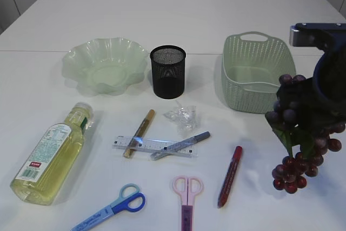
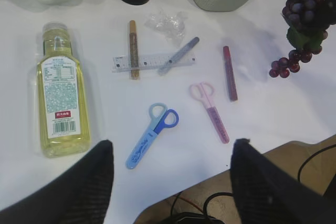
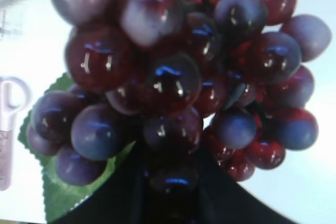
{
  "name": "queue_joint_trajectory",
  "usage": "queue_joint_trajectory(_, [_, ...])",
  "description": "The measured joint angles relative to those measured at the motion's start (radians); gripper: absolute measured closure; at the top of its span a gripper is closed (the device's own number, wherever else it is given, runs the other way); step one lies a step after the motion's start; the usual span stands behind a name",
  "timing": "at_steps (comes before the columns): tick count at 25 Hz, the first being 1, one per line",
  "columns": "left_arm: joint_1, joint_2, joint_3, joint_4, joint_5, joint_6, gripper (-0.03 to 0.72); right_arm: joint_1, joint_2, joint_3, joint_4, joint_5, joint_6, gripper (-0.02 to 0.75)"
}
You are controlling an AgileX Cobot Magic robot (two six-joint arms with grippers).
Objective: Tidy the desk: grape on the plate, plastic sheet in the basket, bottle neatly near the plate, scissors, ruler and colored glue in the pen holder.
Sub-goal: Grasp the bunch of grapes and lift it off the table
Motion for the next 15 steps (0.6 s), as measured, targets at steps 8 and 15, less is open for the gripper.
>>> queue_joint_trajectory(8, [0.0, 0.021, 0.0, -0.031, -0.037, 0.0, 0.179, 0.003, -0.002, -0.106, 0.063, 0.074, -0.051, 0.585])
queue_joint_trajectory(15, [0.0, 0.16, 0.0, -0.166, -0.081, 0.141, 0.179, 0.076, -0.002, -0.193, 0.077, 0.091, -0.083, 0.585])
